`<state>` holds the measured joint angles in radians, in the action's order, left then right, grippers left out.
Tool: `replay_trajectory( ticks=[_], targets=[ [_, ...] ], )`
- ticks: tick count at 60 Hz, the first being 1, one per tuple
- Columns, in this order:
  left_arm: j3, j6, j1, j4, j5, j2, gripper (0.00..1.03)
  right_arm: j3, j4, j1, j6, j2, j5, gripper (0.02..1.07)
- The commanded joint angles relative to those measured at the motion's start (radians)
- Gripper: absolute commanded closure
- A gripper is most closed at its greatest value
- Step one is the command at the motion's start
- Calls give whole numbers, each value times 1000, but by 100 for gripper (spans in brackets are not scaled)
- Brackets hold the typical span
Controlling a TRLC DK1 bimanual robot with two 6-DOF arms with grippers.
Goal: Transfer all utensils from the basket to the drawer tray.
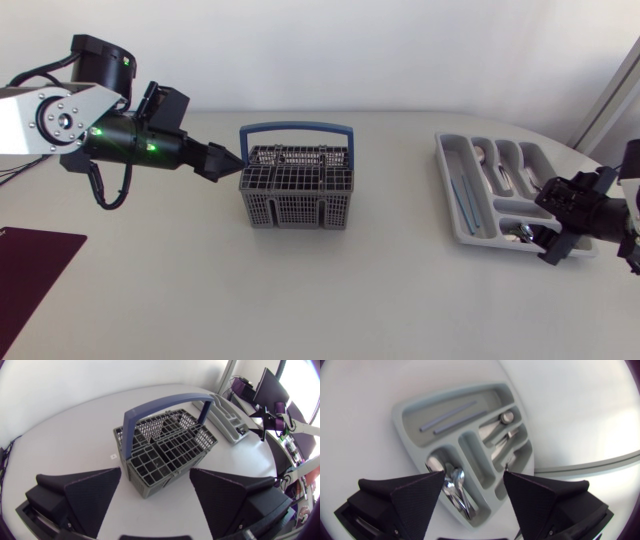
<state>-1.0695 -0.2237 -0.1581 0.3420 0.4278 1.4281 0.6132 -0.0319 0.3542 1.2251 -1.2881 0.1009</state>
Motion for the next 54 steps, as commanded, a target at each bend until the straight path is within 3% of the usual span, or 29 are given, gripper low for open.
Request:
replay_trajectory(
  ticks=[1,10,21,29,40,54],
  targets=[
    [40,-29,3,-17,-12,6,7,8,-39,-89,-127,36,0,20],
    [48,-40,38,-35,-27,29,7,36,-56,-313,-326,35,-47,20],
    [57,-63,61,-51,-60,66,7,112,-56,-482,-496,-51,-84,20],
    [75,-77,68,-64,-64,81,7,165,-51,-541,-608,-108,-78,20],
    [88,-80,66,-92,-84,114,7,223,-45,-578,-756,-169,42,20],
    [94,-91,49,-93,-90,130,7,243,-53,-600,-805,-177,86,20]
  ],
)
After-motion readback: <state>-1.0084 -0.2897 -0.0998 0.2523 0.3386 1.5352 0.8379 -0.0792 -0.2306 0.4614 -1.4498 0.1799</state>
